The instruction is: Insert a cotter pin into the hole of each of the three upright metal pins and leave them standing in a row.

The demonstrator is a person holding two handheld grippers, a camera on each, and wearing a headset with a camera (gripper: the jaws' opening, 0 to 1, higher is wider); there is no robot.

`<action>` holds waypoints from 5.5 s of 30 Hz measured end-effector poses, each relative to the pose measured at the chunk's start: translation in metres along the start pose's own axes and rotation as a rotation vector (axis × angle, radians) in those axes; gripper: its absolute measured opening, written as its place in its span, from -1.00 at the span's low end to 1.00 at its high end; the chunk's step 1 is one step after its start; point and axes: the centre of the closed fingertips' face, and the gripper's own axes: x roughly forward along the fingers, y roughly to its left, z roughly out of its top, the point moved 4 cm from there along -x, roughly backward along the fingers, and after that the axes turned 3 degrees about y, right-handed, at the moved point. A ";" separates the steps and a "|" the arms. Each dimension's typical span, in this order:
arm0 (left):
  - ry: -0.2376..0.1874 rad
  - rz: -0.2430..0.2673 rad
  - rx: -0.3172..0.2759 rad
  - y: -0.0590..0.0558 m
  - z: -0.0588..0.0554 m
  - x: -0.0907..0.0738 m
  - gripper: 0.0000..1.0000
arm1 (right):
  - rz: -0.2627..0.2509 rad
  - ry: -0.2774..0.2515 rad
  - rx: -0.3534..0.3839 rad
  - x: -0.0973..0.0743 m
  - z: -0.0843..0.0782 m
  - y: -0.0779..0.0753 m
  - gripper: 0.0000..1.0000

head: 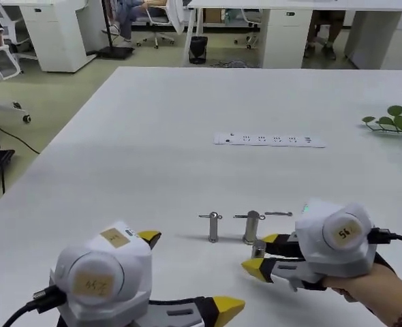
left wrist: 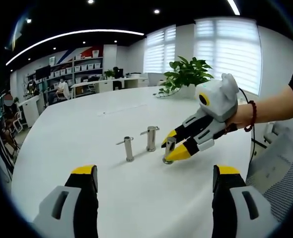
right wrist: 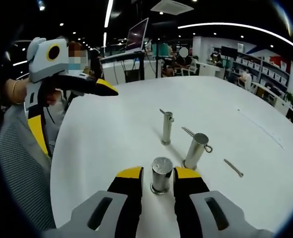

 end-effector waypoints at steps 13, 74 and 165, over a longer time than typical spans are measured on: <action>0.009 -0.001 0.009 -0.003 0.000 0.003 0.96 | 0.011 -0.047 0.046 -0.023 0.002 -0.008 -0.40; 0.023 0.016 -0.008 0.010 -0.001 0.016 0.83 | -0.029 0.337 -0.116 0.001 -0.005 -0.124 -0.73; 0.062 -0.117 -0.052 0.011 0.046 0.035 -0.32 | 0.030 0.129 -0.679 -0.026 0.058 -0.034 -1.00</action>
